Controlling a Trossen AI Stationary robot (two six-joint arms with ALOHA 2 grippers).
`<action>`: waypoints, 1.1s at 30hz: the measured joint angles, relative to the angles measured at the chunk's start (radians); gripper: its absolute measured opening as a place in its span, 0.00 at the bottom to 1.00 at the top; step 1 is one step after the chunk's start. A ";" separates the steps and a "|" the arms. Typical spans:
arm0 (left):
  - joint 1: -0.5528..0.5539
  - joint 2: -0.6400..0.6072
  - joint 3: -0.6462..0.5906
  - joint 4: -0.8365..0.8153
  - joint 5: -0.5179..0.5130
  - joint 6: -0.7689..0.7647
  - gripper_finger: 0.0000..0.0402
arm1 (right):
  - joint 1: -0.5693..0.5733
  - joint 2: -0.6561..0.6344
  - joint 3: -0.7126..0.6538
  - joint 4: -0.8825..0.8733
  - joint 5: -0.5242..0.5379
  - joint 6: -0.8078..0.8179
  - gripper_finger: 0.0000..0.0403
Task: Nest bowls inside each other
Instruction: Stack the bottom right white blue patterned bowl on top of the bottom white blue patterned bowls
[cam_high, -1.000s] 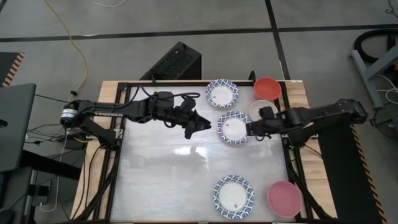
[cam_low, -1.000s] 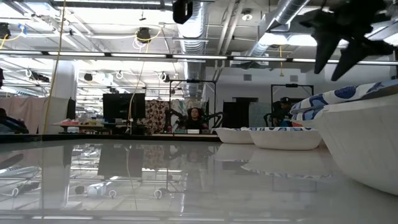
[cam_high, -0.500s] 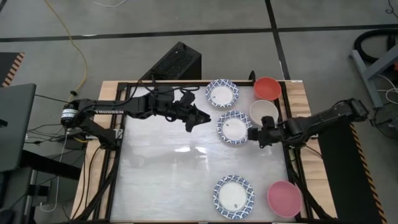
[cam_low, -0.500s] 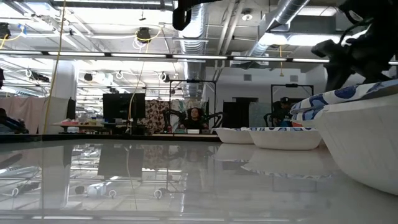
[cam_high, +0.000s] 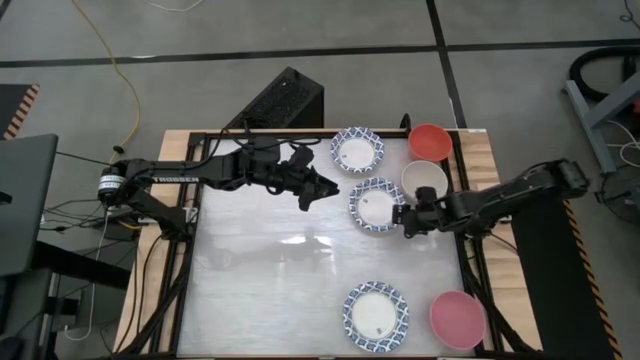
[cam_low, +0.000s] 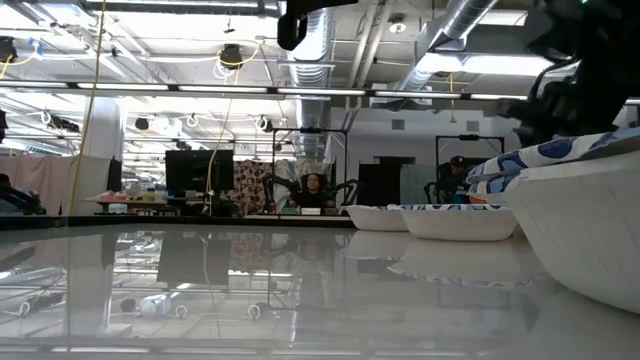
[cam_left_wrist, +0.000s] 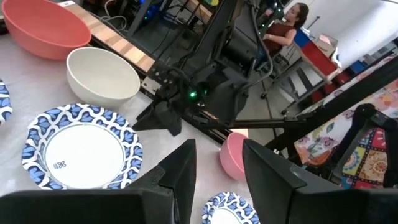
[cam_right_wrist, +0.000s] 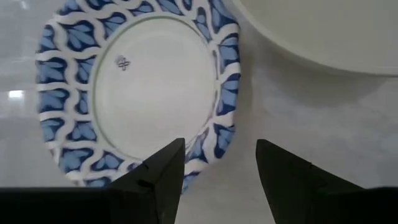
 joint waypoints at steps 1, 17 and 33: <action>0.000 0.000 0.000 0.000 0.000 0.000 0.30 | -0.007 0.007 0.000 0.012 -0.002 -0.010 0.54; 0.000 0.000 0.000 -0.012 0.020 0.000 0.30 | -0.089 0.026 -0.160 0.330 -0.045 -0.061 0.54; 0.001 0.000 0.000 -0.015 0.021 0.000 0.30 | -0.088 0.027 -0.167 0.337 -0.076 -0.049 0.21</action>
